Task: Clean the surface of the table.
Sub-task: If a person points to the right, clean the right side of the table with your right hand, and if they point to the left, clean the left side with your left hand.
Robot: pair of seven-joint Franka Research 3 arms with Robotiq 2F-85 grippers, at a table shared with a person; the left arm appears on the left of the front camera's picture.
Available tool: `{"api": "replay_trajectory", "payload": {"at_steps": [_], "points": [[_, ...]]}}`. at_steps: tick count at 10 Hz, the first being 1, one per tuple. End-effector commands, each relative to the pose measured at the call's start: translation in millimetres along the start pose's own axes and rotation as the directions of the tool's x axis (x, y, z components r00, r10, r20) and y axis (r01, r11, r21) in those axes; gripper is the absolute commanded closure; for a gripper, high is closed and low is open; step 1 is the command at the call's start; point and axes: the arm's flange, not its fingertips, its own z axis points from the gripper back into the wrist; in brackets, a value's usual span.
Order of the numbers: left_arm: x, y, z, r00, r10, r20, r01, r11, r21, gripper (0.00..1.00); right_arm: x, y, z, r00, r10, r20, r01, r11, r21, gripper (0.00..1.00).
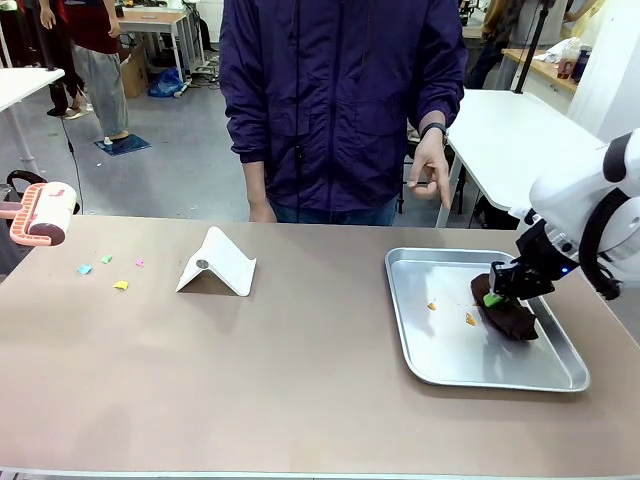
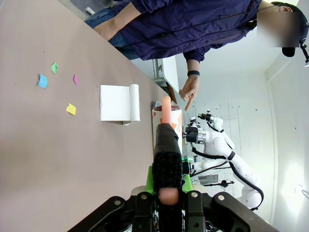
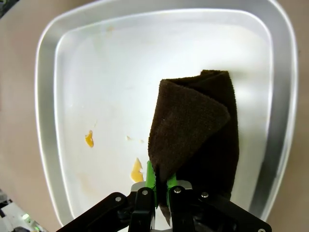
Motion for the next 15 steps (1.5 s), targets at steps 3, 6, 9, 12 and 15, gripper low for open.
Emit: {"api": "replay_trajectory", "payload": {"at_steps": [3,6,9,12,15], "points": [[-0.8,-3.8,3.1,1.0,-0.006,-0.007,0.006,1.0,-0.011,1.0,3.2,28.2,-22.9,0.999,-0.044,-0.003,0.044,0.997,0.071,0.91],[-0.8,-3.8,3.1,1.0,-0.006,-0.007,0.006,1.0,-0.011,1.0,-0.9,59.1,-37.4,0.998,-0.055,-0.012,0.056,0.987,0.15,0.91],[-0.8,-3.8,3.1,1.0,-0.006,-0.007,0.006,1.0,-0.011,1.0,-8.8,88.9,-51.1,0.999,-0.028,-0.03,0.034,0.98,0.198,0.91],[-0.8,-3.8,3.1,1.0,-0.006,-0.007,0.006,1.0,-0.011,1.0,-17.3,107.6,-56.2,0.998,0.049,-0.042,-0.038,0.973,0.226,0.91],[-0.8,-3.8,3.1,1.0,-0.006,-0.007,0.006,1.0,-0.011,1.0,-14.6,102.8,-57.0,0.998,0.046,-0.032,-0.04,0.984,0.172,0.91]]}}
